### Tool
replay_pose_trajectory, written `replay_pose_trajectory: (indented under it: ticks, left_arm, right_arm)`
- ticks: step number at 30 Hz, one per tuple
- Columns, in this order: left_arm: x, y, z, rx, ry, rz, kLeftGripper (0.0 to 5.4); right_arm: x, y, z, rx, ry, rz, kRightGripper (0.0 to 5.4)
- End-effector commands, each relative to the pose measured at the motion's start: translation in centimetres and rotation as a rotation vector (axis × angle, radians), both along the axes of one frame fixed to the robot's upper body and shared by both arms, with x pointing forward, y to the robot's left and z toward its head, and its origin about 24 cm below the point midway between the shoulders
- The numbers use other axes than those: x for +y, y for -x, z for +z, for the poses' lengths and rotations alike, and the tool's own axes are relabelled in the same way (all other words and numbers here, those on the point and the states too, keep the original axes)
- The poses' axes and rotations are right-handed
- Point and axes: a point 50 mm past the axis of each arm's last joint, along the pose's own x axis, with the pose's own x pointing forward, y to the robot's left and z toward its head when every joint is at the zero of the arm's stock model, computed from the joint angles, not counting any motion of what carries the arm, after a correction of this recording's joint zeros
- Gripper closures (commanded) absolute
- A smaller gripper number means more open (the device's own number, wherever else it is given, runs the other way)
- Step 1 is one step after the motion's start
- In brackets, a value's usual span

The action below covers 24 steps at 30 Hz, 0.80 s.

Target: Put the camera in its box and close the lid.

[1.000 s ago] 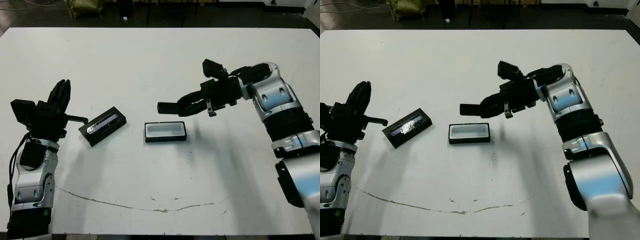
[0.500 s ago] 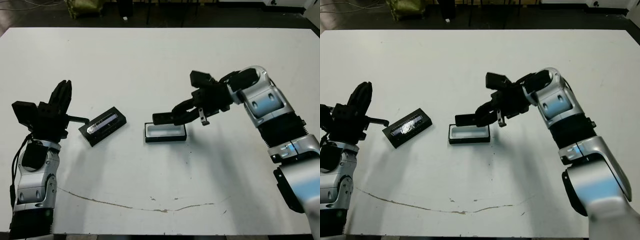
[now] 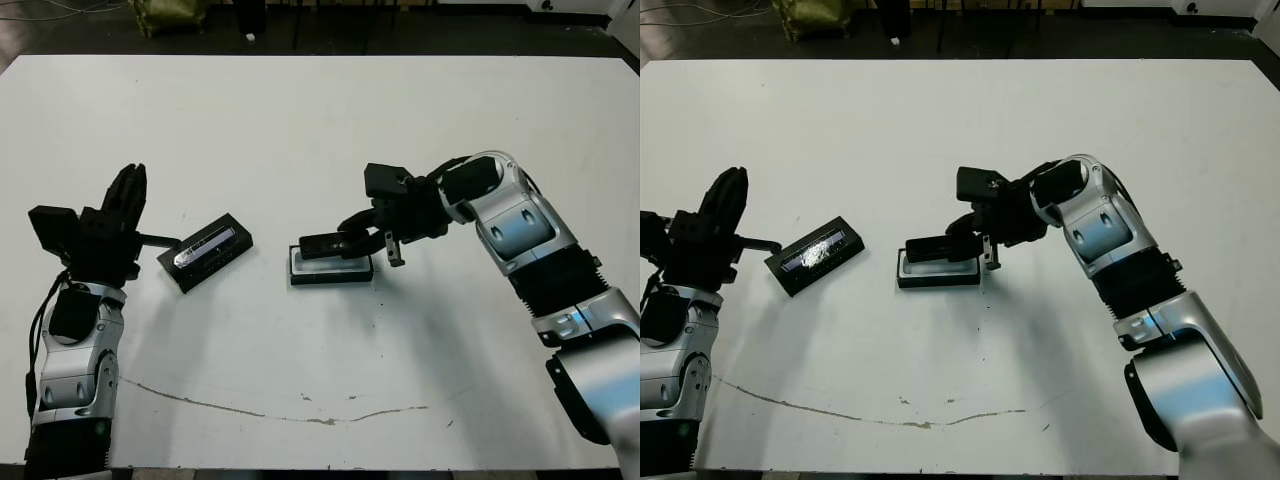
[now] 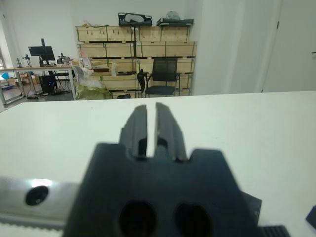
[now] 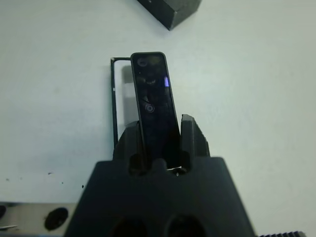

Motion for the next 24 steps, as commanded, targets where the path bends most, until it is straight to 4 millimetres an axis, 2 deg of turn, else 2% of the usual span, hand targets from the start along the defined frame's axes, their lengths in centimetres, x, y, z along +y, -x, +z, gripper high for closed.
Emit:
replay_pose_trajectory:
  ticks: [1, 24]
  left_arm:
    - [0.4, 0.3, -0.9, 0.050, -0.003, 0.014, 5.40]
    - [0.1, 0.3, -1.2, 0.070, -0.002, 0.019, 5.40]
  right_arm:
    - [-0.1, 0.4, -0.5, -0.002, 0.022, -0.036, 5.11]
    - [0.7, 0.5, 2.4, -0.041, 0.103, -0.026, 5.11]
